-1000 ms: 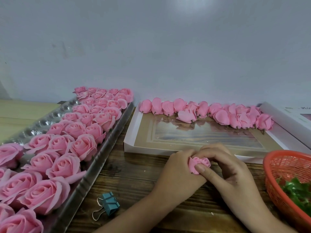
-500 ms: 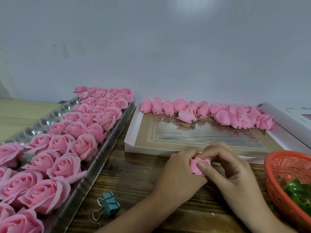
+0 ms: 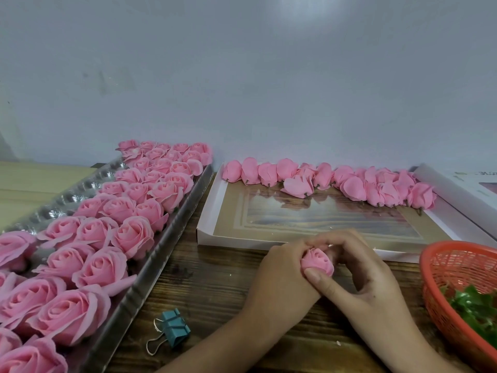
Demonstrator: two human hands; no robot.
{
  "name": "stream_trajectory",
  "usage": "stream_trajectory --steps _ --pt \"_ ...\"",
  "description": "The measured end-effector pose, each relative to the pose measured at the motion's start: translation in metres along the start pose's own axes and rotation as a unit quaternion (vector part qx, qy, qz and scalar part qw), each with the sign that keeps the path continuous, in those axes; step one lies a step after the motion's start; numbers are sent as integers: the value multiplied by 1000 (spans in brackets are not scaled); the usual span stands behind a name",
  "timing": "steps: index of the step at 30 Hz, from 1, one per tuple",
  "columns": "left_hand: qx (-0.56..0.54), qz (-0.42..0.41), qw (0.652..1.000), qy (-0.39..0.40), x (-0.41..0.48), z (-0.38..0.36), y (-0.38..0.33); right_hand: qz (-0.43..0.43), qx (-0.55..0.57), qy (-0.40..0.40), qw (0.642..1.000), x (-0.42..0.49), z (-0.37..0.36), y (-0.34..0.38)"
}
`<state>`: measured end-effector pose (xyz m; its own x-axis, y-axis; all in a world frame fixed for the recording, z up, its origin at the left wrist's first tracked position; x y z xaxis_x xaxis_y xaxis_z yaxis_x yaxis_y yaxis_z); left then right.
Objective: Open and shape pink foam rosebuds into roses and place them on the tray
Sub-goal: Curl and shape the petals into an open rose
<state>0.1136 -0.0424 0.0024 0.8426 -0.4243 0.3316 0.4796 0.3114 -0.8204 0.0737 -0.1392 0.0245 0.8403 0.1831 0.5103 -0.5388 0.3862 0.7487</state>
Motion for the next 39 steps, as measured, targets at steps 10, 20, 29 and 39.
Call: stream_trajectory --steps 10,20,29,39 --pt "43 12 999 5 -2 0 -1 20 -13 -1 1000 1 1 3" --pt "5 -7 1000 5 -2 1 -3 0 28 11 1000 2 0 -2" --pt "55 -5 998 -14 -6 3 -12 -17 2 4 1000 1 -1 -2" --pt "-31 10 999 8 -3 2 -2 -16 21 12 1000 1 0 -7"
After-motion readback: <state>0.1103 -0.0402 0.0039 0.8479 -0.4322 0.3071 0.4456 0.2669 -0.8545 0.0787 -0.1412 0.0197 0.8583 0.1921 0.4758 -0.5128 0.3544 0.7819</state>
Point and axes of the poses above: each hand's wrist, its own x-axis towards the middle knuckle, its own z-axis out of the back of the hand, y = z × x, the point moved 8 cm from there along x, towards the middle knuckle, and after that the axes turned 7 degrees about y, right-handed, at the moved point
